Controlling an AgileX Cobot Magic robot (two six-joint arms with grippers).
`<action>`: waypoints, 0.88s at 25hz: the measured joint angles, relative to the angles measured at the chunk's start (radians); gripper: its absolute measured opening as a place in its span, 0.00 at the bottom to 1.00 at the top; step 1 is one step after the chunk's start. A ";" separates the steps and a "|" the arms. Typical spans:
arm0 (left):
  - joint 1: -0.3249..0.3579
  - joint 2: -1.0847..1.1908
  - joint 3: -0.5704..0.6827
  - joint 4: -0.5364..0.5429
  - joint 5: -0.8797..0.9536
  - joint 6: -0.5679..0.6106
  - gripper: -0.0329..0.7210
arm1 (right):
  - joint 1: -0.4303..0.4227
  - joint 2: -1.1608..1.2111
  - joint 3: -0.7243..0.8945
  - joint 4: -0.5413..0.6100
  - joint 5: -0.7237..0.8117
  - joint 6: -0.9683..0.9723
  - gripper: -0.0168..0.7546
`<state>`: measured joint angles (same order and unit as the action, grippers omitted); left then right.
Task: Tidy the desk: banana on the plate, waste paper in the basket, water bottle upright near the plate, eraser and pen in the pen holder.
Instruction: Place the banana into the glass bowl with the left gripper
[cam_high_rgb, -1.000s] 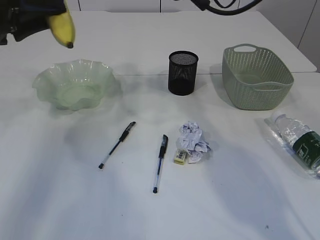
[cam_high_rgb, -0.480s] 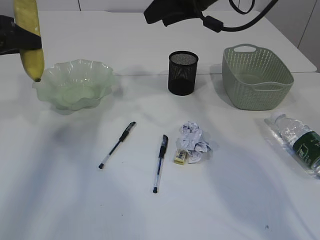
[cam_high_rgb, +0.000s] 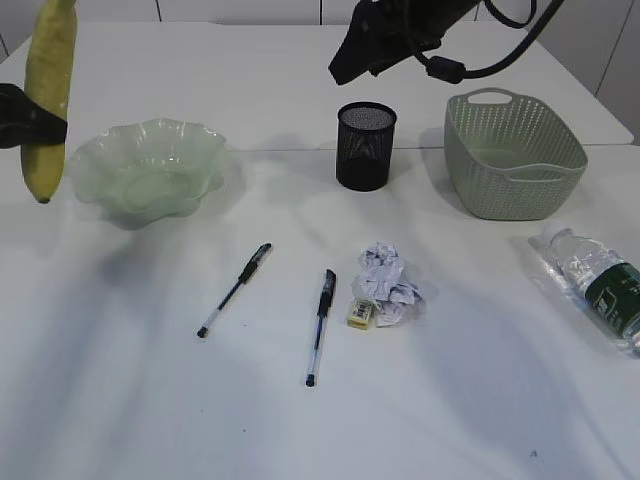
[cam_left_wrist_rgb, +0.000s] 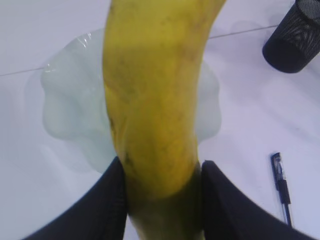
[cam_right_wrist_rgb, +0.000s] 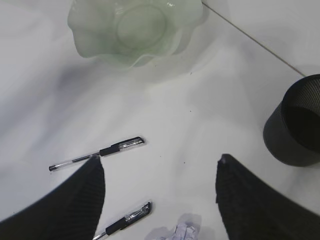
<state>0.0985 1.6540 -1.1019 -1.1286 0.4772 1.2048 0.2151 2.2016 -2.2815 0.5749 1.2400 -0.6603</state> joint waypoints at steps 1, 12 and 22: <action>0.000 0.014 0.000 0.005 -0.002 0.007 0.40 | 0.000 0.000 0.000 -0.006 0.000 0.002 0.69; 0.000 0.100 0.000 -0.160 -0.020 0.046 0.40 | 0.000 0.000 0.000 -0.015 0.002 0.009 0.69; -0.002 0.132 -0.074 -0.391 -0.016 0.118 0.39 | 0.000 0.000 0.000 -0.017 0.004 0.009 0.69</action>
<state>0.0966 1.7862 -1.1756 -1.5193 0.4610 1.3231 0.2151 2.2016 -2.2815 0.5579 1.2443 -0.6514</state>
